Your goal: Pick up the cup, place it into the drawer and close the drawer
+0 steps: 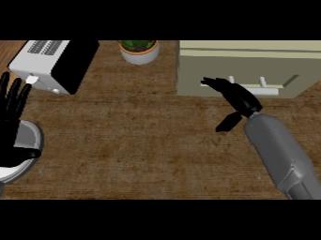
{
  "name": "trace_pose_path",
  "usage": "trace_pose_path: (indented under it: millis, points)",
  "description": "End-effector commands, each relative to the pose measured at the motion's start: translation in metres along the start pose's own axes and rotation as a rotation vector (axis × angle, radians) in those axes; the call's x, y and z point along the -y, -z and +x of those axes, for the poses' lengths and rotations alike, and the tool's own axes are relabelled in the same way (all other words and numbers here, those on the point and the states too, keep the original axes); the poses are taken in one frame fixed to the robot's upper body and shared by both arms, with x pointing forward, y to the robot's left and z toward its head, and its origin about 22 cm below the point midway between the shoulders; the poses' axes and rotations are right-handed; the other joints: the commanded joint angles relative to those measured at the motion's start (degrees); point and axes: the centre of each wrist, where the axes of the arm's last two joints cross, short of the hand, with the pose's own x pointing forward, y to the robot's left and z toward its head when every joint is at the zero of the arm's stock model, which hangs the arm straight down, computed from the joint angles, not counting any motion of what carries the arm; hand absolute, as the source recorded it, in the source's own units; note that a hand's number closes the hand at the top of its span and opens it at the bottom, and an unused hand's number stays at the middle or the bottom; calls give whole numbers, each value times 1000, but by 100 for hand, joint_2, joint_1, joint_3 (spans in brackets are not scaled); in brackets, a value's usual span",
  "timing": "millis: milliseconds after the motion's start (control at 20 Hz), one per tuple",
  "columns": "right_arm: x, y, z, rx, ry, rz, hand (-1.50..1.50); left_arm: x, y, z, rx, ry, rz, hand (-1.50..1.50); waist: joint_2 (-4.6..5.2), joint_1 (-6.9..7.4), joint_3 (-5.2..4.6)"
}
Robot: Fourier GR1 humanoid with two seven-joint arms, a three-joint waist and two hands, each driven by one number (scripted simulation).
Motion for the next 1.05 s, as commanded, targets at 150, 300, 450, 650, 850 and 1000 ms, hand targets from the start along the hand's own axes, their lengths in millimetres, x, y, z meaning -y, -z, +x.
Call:
trace_pose_path:
  millis: [150,300,450,650,850,1000]
  points:
    - [47,-10,-42,-44,38,11,-150,1,-7,-10,-7,-21,-22,-150,73,103,16]
    - [53,9,-27,-51,28,20,-150,4,-2,-12,-12,-31,-34,-150,105,199,19]
    - [74,1,-37,-69,23,3,-150,-8,9,-4,2,-17,-45,-150,132,215,19]
    - [87,5,-33,-64,44,-14,-150,-2,9,-8,-1,-8,-58,-150,165,297,23]
    - [91,2,-37,-74,49,-22,-150,3,3,-16,-13,-13,-53,-150,188,397,27]
    - [79,-6,-46,-70,48,-21,-150,13,9,-10,-6,-4,-70,-150,180,377,35]
